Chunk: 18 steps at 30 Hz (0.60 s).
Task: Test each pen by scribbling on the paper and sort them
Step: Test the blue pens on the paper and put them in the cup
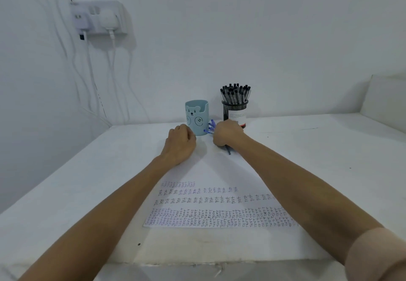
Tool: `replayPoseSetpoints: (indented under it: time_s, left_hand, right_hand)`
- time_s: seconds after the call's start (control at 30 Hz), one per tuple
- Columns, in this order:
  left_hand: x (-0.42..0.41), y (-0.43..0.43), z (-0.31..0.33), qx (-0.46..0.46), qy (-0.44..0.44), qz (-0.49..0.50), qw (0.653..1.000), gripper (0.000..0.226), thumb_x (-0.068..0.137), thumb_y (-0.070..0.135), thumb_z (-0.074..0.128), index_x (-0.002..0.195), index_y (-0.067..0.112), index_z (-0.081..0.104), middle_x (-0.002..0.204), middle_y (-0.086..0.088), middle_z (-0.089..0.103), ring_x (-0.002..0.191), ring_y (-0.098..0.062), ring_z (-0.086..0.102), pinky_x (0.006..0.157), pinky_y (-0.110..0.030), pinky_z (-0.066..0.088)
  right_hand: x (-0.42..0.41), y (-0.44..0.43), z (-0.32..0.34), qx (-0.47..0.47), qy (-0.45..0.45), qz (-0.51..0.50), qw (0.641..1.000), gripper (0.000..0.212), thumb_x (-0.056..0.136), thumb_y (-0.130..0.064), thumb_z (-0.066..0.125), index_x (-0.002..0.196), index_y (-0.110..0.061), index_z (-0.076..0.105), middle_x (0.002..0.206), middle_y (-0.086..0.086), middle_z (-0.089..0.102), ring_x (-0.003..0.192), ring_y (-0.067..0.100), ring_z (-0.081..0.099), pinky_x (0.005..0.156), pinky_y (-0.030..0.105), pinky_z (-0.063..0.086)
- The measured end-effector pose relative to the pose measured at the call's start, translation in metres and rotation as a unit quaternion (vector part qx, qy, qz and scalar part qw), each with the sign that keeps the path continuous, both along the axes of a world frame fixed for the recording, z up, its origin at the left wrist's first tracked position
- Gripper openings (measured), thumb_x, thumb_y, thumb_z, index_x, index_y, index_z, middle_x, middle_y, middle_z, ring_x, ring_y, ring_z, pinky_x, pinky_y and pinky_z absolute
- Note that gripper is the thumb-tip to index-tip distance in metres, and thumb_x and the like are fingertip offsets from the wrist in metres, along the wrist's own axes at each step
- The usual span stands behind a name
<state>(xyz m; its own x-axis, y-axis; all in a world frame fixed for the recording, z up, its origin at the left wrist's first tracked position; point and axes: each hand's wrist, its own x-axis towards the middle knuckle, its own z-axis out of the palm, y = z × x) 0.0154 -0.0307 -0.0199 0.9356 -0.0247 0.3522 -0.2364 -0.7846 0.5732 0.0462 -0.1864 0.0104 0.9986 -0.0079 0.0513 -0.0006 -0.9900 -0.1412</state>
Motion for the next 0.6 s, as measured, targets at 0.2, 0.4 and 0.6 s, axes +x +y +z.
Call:
replayPoseSetpoints:
  time_s: [0.2, 0.4, 0.6]
  left_hand:
    - [0.02, 0.004, 0.017, -0.1, 0.095, 0.024, 0.99, 0.065, 0.092, 0.035, 0.075, 0.139, 0.005, 0.042, 0.133, -0.006, 0.052, 0.118, -0.022, 0.052, 0.086, -0.033, 0.043]
    - [0.053, -0.011, 0.025, -0.208, 0.113, 0.01, 0.971, 0.098, 0.079, 0.037, 0.089, 0.148, 0.005, 0.026, 0.14, -0.006, 0.047, 0.116, -0.02, 0.048, 0.088, -0.031, 0.041]
    - [0.083, -0.021, 0.02, -0.279, 0.042, -0.025, 0.959, 0.092, 0.073, 0.029, 0.094, 0.145, 0.016, 0.037, 0.131, 0.0, 0.056, 0.118, -0.024, 0.056, 0.086, -0.03, 0.047]
  right_hand:
    - [-0.018, -0.018, 0.046, 0.132, 0.06, 0.067, 0.987, 0.023, 0.098, -0.011, 0.05, 0.075, -0.011, 0.052, 0.071, 0.005, 0.059, 0.07, 0.024, 0.06, 0.072, 0.034, 0.055]
    - [0.016, -0.019, 0.088, 0.415, -0.019, 0.081, 0.906, 0.009, 0.087, -0.008, 0.066, 0.092, -0.001, 0.064, 0.085, 0.014, 0.065, 0.068, 0.023, 0.063, 0.073, 0.035, 0.062]
    - [0.056, 0.014, 0.099, 0.641, -0.191, 0.14, 0.73, 0.022, 0.092, -0.025, 0.075, 0.088, -0.007, 0.062, 0.069, 0.002, 0.065, 0.052, 0.017, 0.06, 0.057, 0.033, 0.055]
